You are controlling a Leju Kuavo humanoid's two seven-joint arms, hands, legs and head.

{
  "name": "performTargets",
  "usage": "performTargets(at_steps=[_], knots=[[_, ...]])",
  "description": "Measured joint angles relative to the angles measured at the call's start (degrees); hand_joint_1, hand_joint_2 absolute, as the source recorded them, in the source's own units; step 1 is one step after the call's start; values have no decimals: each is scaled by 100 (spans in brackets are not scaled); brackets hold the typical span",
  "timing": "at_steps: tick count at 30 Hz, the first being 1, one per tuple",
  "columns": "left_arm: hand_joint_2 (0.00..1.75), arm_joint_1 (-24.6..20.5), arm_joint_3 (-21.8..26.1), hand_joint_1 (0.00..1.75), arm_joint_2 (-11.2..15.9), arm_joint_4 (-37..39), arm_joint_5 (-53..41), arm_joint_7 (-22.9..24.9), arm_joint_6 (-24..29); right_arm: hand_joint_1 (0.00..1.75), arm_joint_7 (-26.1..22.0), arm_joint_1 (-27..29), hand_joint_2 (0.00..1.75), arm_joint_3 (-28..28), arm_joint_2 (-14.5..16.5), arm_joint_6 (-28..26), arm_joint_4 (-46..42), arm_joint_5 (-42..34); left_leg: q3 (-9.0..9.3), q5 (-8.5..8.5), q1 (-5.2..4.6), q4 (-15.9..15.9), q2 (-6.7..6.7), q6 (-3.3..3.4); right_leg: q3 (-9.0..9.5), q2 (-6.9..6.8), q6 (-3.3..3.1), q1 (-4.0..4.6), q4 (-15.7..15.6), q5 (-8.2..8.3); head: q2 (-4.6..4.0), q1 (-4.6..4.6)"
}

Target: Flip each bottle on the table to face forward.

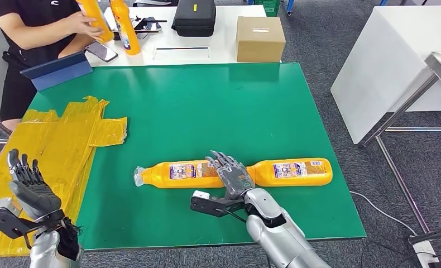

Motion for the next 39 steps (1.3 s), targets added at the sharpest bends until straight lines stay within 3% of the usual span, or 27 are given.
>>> performTargets(at_steps=[20,39], knots=[[0,-218,-236,0,15,216,59,-1,26,0,366,-440,175,151,327,-158,460,368,0,0,0,0,1,0,-1,1,0,0,1,0,0,1],[0,-340,-253,0,15,401,110,-1,22,0,572,-903,175,404,595,46,1565,651,0,1,0,0,1,0,-1,0,0,0,1,1,0,1]])
